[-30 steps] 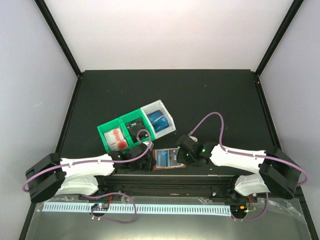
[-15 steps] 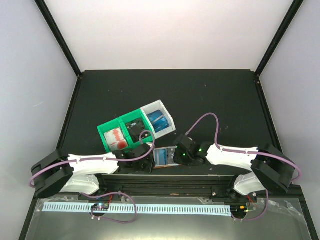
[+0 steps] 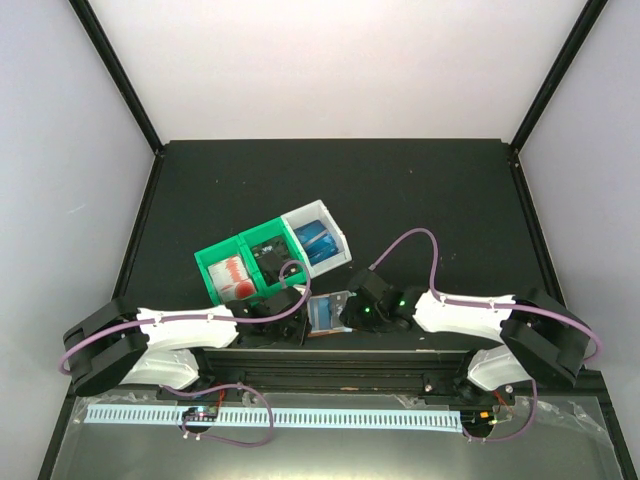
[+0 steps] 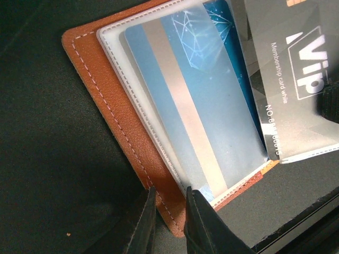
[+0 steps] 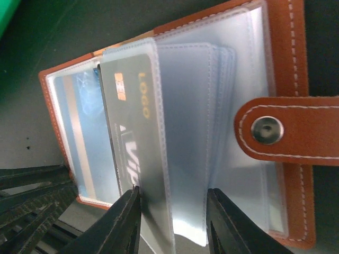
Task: Put the credit cards into the card holder
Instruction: Insert the credit card into the card holder.
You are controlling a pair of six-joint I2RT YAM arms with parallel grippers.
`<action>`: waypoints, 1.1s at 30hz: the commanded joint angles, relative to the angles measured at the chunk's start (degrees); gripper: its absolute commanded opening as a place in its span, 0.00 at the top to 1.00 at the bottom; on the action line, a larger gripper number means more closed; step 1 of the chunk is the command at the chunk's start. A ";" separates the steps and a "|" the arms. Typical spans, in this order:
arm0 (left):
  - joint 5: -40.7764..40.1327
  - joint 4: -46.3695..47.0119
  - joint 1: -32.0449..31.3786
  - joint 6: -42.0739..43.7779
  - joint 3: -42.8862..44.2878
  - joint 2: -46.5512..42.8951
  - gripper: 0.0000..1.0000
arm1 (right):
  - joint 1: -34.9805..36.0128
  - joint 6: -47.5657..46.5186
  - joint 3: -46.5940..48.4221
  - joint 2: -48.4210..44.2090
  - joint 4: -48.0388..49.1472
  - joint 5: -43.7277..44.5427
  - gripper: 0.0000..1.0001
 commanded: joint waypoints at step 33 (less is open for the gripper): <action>-1.09 -1.59 0.16 -0.16 1.36 -2.91 0.78 | 0.31 -1.89 -2.73 -1.53 19.51 -11.28 0.50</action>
